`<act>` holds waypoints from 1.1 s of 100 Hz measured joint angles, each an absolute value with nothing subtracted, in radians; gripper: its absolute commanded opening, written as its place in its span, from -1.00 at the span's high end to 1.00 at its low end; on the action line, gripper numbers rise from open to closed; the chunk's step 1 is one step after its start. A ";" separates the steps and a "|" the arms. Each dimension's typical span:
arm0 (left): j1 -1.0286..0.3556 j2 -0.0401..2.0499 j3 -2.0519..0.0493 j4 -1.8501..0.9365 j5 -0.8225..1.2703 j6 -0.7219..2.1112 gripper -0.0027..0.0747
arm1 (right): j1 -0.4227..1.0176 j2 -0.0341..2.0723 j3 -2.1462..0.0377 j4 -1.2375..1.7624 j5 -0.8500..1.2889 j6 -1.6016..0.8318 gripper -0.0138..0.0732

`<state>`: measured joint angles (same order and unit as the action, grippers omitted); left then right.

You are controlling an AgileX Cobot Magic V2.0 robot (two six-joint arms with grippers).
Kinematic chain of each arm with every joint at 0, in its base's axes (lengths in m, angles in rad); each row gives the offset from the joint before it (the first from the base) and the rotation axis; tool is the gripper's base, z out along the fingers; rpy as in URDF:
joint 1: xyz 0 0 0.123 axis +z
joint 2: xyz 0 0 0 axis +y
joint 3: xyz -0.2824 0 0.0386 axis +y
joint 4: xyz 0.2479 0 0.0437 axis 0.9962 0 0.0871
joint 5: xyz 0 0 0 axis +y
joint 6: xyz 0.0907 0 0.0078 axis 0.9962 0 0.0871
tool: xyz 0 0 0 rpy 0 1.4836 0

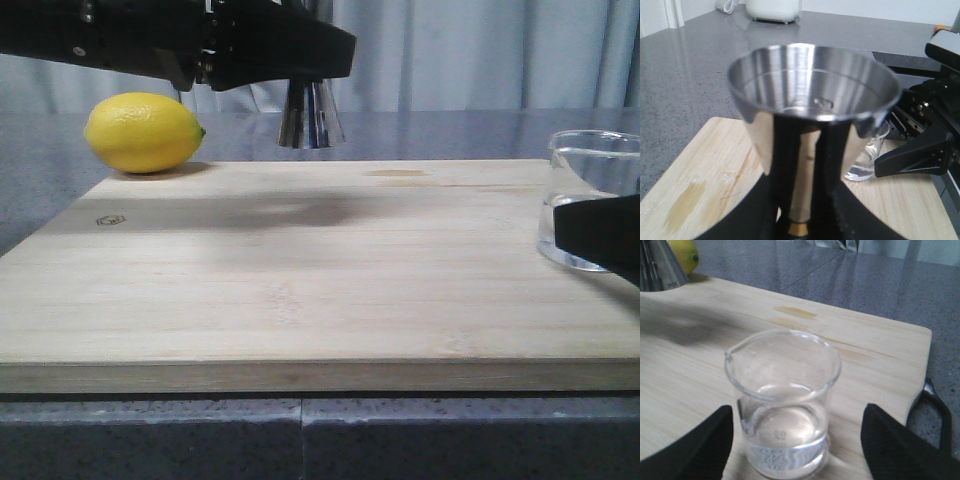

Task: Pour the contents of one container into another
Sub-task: 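Close the right gripper around the glass beaker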

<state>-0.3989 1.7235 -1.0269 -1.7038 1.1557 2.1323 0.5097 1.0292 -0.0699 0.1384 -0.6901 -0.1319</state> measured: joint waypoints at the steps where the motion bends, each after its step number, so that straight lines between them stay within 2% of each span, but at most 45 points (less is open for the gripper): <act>1: -0.399 1.724 -1.027 -1.704 1.156 2.132 0.98 | 0.510 1.030 -0.070 0.138 -0.690 -0.132 -0.37; 49: -0.399 1.724 -1.027 -1.704 1.156 2.131 0.98 | 0.510 1.252 -0.070 0.087 -0.941 -0.084 -0.37; 67: -0.399 1.724 -1.027 -1.699 1.156 2.131 0.98 | 0.510 1.315 -0.070 0.082 -1.043 -0.080 -0.17; 110: -0.399 1.724 -1.027 -1.689 1.156 2.131 0.98 | 0.510 1.341 -0.070 0.078 -1.088 -0.065 -0.14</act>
<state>-0.3989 1.7235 -1.0269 -1.6889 1.1557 2.1306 0.5097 1.3410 -0.0699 0.0780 -1.0883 -0.0654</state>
